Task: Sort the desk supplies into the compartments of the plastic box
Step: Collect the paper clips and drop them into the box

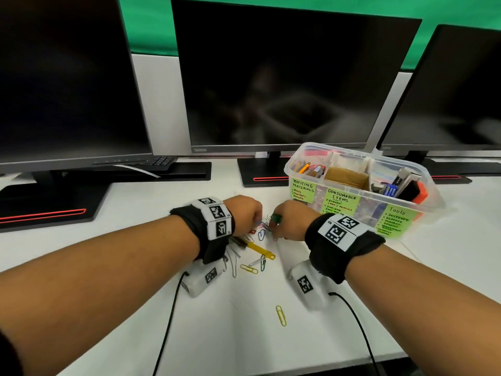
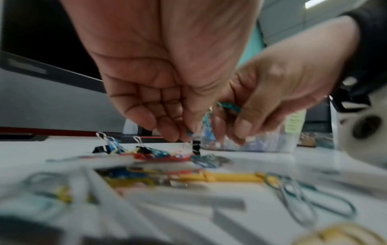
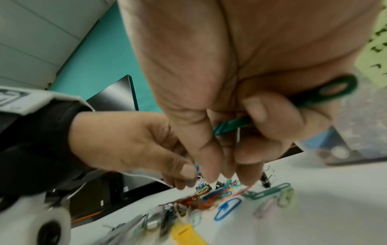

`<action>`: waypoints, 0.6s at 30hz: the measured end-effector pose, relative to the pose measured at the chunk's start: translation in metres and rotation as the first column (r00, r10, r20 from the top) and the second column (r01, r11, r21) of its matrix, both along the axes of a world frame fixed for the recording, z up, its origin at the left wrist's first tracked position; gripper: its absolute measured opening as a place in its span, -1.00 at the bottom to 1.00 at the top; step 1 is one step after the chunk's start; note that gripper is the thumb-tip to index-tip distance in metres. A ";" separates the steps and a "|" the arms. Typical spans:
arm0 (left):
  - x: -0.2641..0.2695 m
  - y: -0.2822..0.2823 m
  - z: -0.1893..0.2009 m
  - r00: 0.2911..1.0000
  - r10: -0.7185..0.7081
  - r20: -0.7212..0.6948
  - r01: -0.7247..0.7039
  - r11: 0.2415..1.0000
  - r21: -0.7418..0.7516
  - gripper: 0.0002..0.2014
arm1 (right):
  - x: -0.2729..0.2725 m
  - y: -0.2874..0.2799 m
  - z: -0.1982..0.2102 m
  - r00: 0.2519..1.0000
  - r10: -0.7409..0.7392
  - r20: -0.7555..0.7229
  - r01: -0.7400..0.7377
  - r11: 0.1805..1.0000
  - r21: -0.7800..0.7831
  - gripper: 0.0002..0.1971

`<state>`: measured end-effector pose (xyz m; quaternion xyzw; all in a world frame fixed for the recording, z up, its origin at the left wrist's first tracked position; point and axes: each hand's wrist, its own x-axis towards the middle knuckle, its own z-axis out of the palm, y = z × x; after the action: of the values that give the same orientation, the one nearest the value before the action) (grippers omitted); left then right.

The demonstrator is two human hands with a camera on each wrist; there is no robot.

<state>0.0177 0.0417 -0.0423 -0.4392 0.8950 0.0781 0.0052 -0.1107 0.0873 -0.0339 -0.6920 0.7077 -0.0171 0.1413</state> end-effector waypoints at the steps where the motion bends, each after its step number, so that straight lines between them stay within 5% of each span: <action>1: 0.005 -0.003 0.004 0.999 0.030 -0.015 -0.030 1.000 -0.007 -0.78 | 0.003 -0.001 0.000 1.000 0.016 0.012 -0.016 1.000 0.004 -0.69; 9: 0.056 -0.009 0.014 0.996 0.091 0.008 -0.091 0.993 0.070 -0.79 | 0.028 -0.009 -0.010 0.978 0.144 -0.151 -0.121 0.981 0.151 -0.58; 13: 0.064 0.002 0.013 0.998 -0.057 0.004 0.057 0.996 0.062 -0.81 | 0.030 -0.011 -0.009 0.975 0.155 -0.159 -0.127 0.977 0.170 -0.67; 18: 0.061 0.016 0.008 0.964 -0.237 0.124 0.213 0.961 0.177 -0.61 | 0.027 -0.013 -0.005 0.985 0.078 -0.154 -0.063 0.993 0.100 -0.81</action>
<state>0.0787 0.0575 -0.0339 -0.3370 0.9270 0.1177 0.1146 -0.0841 0.0745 -0.0390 -0.7083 0.6917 0.0763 0.1183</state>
